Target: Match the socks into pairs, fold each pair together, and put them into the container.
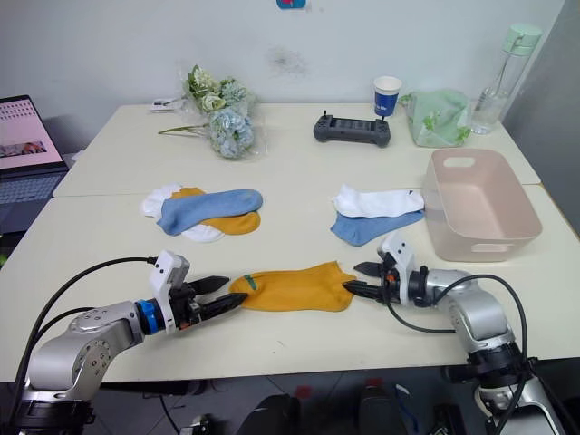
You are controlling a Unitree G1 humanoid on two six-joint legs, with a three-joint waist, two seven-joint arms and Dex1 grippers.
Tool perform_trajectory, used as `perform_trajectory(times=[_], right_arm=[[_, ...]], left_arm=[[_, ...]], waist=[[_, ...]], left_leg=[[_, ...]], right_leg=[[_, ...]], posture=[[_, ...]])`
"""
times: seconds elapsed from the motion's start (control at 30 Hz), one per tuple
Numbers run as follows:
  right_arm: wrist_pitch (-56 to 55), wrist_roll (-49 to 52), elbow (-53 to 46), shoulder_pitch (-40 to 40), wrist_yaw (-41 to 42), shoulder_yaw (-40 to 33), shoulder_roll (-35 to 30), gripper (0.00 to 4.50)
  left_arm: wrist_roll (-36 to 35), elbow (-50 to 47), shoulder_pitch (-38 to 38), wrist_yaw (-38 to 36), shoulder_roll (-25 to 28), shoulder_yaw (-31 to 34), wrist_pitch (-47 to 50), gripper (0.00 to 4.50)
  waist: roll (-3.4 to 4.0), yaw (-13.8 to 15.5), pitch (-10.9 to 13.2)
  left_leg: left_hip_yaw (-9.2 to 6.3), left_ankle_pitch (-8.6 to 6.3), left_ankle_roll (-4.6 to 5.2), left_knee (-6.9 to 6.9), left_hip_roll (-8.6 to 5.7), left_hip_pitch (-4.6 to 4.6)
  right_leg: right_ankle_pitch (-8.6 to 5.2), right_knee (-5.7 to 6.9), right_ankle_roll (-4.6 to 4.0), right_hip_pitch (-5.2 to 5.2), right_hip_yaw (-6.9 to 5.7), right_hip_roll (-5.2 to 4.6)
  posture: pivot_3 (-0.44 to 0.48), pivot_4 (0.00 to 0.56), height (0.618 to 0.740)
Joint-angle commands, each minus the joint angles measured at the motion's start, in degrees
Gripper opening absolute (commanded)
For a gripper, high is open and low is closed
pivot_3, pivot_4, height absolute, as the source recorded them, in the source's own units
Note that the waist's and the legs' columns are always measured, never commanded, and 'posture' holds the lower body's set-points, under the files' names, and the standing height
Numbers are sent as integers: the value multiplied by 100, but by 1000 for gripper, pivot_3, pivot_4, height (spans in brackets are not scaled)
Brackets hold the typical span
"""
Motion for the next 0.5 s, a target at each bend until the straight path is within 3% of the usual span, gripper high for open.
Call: perform_trajectory(times=[0.03, 0.2, 0.33, 0.5], right_arm=[[-200, -10, -152, 7, 30, -26, -22, 1909], [-181, 67, -334, 181, 24, 32, 20, 133], [-205, 72, -400, 292, -55, -5, 36, 0], [-26, 159, -740, 488, -57, -84, -121, 0]], left_arm=[[-52, -120, 131, -26, 28, 18, 28, 2726], [-161, -214, 375, 37, -48, 162, 16, 1215], [-184, -369, 576, 30, -89, 100, 28, 17], [-277, -612, 666, 17, -42, 30, 215, 17]], waist=[[0, 0, 0], [0, 1, 0], [0, 3, 0], [0, 36, 0]], left_leg=[[1, 0, 0, 0, -1, -1], [0, 2, -5, -3, 1, -2], [2, 2, -4, -2, 1, -1], [2, -1, 2, -3, 1, -1]], right_leg=[[0, -1, 0, 0, 1, 0], [0, -6, 0, 0, 0, 0], [0, -6, 0, 0, 3, 0], [0, -9, 0, 1, 2, 0]], posture=[[0, 150, 740], [0, 150, 740], [0, 150, 740], [0, 150, 740]])
